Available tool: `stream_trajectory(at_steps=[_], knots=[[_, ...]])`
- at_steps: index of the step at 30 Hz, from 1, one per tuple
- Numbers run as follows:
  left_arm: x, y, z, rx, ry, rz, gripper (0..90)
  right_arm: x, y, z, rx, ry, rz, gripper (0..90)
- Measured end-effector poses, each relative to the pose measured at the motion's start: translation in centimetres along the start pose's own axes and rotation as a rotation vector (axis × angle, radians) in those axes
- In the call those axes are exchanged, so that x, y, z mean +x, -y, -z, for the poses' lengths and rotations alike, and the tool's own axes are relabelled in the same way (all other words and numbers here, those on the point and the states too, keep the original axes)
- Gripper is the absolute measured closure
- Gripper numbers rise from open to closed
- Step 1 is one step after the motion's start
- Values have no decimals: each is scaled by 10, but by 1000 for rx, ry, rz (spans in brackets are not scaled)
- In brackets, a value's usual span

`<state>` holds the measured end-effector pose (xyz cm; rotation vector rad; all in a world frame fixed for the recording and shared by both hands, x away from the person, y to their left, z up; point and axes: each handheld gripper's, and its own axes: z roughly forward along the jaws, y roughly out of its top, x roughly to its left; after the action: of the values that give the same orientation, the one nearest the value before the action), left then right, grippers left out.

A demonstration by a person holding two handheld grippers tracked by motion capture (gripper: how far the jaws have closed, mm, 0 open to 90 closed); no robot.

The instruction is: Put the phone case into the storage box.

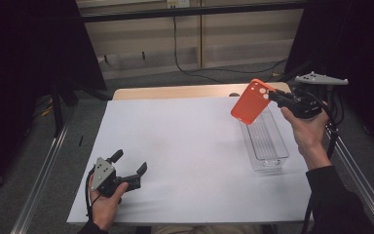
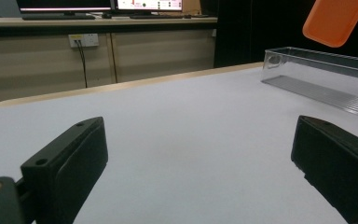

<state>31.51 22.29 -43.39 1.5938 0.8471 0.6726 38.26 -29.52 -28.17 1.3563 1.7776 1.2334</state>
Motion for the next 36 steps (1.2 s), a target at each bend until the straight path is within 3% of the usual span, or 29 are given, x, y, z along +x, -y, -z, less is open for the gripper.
stream_trajectory(at_steps=[21, 36], knots=[[0, -1, -1, 2, 19, -8, 36, -29, -1, -13, 9, 66, 30, 816], [-1, -1, 0, 8, 23, -13, 36, -38, -2, -27, 36, 106, 73, 816]])
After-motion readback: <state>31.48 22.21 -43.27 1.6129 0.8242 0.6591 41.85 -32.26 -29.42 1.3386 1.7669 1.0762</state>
